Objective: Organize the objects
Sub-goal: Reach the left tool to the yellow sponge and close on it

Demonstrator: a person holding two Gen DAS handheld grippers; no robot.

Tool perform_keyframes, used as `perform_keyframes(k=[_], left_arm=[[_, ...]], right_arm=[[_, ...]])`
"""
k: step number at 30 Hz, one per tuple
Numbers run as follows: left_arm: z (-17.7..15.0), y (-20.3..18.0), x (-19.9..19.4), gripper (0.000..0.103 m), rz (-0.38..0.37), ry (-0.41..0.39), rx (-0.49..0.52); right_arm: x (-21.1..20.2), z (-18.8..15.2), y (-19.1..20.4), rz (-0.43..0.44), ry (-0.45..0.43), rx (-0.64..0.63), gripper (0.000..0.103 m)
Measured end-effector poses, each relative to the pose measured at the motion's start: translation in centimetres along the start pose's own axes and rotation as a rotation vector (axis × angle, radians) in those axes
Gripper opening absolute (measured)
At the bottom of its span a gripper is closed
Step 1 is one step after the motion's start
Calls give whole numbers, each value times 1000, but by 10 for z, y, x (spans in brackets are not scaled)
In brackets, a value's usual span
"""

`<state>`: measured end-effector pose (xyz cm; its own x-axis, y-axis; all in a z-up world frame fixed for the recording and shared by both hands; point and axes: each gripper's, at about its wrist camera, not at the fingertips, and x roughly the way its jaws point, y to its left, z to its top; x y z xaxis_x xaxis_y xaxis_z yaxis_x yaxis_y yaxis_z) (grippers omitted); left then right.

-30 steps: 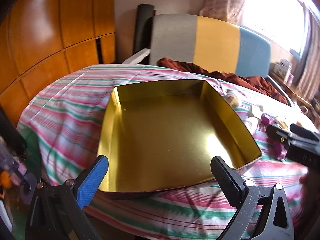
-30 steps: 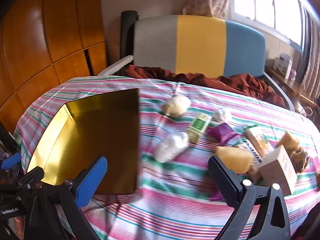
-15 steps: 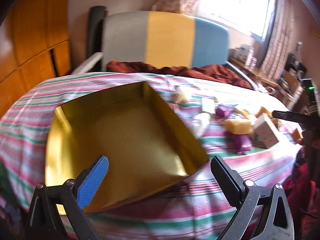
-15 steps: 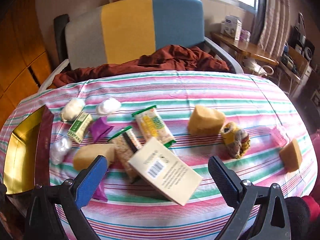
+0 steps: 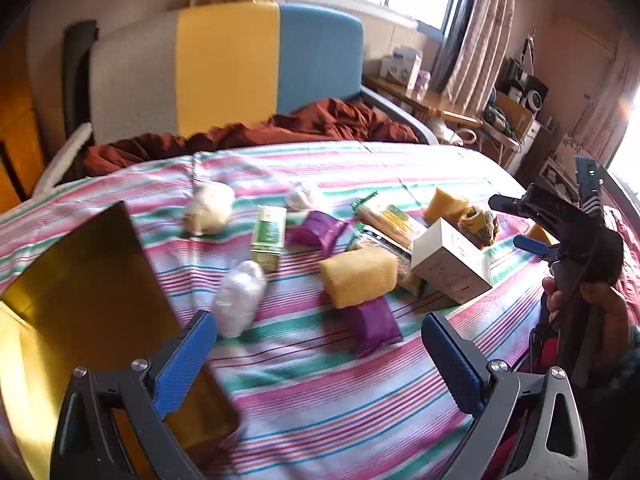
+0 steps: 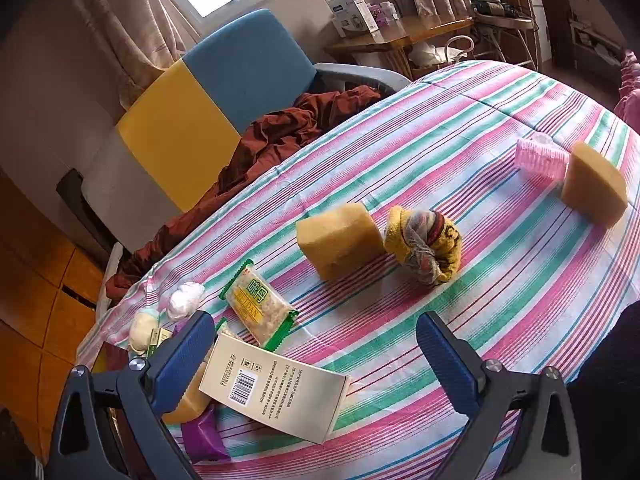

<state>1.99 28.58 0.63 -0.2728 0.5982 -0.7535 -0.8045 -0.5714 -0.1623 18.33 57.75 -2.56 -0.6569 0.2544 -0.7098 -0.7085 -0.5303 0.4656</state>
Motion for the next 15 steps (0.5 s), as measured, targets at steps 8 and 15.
perform_keyframes(k=[8, 15], left_arm=[[24, -19, 72, 103, -33, 113, -47], [39, -26, 113, 103, 10, 176, -58]], right_arm=[[2, 1, 3, 45, 20, -13, 103], [7, 0, 5, 60, 46, -22, 103]])
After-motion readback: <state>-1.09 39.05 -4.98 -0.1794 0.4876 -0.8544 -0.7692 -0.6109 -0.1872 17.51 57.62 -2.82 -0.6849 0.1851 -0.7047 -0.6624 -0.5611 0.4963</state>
